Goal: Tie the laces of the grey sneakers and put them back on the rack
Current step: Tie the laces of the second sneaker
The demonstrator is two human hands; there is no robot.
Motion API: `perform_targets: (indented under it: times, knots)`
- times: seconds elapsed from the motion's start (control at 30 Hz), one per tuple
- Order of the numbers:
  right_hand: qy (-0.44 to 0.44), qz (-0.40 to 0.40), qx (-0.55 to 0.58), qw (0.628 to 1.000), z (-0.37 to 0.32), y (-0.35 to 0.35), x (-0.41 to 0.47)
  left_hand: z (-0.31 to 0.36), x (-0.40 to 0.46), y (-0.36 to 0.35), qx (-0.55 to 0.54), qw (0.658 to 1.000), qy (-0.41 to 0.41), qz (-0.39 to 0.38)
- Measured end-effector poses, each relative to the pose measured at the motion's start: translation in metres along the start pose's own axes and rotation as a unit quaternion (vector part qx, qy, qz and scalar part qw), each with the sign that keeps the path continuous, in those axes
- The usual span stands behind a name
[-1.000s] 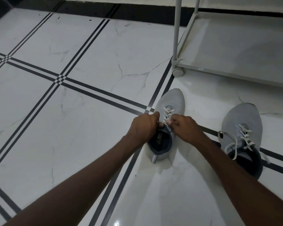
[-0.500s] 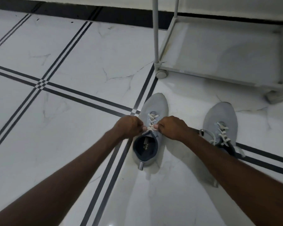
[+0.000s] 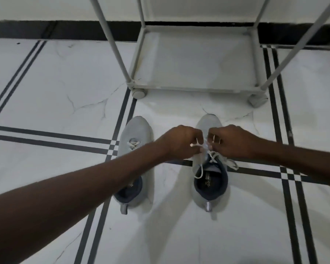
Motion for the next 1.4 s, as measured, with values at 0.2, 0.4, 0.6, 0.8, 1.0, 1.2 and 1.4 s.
perform_targets:
  times: [0.2, 0.4, 0.6, 0.8, 1.0, 1.2, 1.4]
  knots:
    - [-0.058, 0.08, 0.139, 0.985, 0.018, -0.053, -0.043, 0.004, -0.005, -0.06, 0.049, 0.998, 0.034, -0.037]
    - [-0.107, 0.079, 0.2, 0.971, 0.029, -0.055, -0.049, -0.032, -0.016, -0.028, 0.014, 0.975, 0.136, -0.174]
    - [-0.198, -0.236, 0.269, 0.912, 0.048, -0.04, -0.067, -0.019, -0.001, -0.016, 0.184, 0.963, 0.121, -0.156]
    - [-0.238, -0.291, 0.236, 0.896, 0.034, -0.013, -0.062, 0.014, 0.006, -0.058, 0.004, 0.994, 0.089, -0.063]
    - [-0.174, -0.205, 0.293, 0.918, 0.027, -0.01, -0.048, 0.017, 0.004, -0.068, -0.061, 0.996, 0.061, -0.039]
    - [-0.116, -0.117, 0.366, 0.916, 0.041, -0.014, -0.049, -0.003, 0.001, -0.055, -0.212, 0.959, 0.176, -0.071]
    - [-0.124, -0.181, 0.34, 0.914, 0.051, 0.015, -0.058, -0.03, 0.0, -0.038, -0.091, 0.979, 0.177, -0.032]
Point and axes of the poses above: each hand's wrist, its own x-axis towards the middle knuckle, its own y-axis out of the back of the hand, z = x × y, the point moved 2 cm from there along x, towards the middle knuckle, and after that the axes turned 8 degrees about y, right-handed, at the moved point
